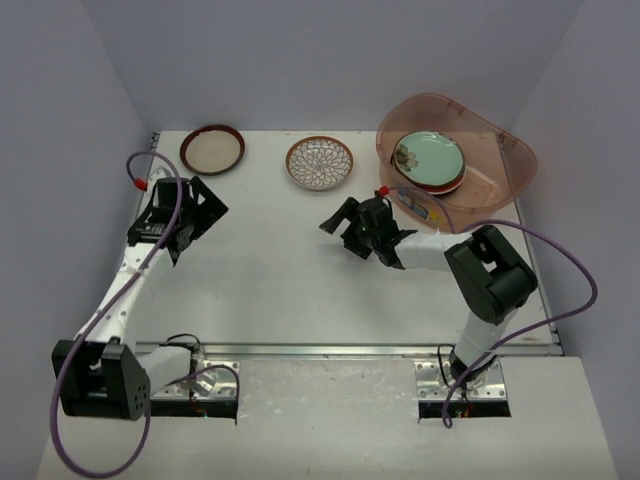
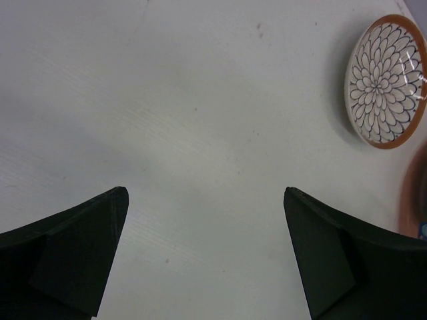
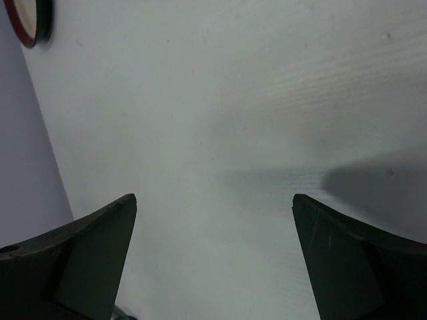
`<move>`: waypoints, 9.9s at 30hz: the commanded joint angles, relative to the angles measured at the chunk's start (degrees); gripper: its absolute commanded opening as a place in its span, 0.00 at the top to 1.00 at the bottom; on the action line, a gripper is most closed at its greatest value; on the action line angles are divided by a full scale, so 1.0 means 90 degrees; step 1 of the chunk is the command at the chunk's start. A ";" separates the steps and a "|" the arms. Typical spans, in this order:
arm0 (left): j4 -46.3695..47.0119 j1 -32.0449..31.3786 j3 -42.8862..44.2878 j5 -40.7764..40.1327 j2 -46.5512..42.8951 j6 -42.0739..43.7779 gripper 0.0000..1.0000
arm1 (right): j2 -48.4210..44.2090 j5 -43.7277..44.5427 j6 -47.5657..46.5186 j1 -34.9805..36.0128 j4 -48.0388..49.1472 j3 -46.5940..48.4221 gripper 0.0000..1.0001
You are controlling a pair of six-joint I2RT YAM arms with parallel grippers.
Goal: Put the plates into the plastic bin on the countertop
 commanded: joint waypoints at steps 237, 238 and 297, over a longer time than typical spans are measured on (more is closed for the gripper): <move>0.0883 -0.0528 -0.1192 0.3300 -0.2012 0.2013 0.00 | 0.2255 0.1020 -0.0104 -0.0308 -0.1831 0.4243 1.00; 0.0872 -0.0529 -0.1182 0.3270 -0.2023 0.2013 0.00 | 0.2032 0.0750 -0.0204 -0.0349 -0.1685 0.4223 1.00; 0.0808 -0.0597 -0.1163 0.3025 -0.2277 0.2003 0.00 | 0.1523 -0.1968 -0.0391 -0.4891 -0.3057 0.4944 0.94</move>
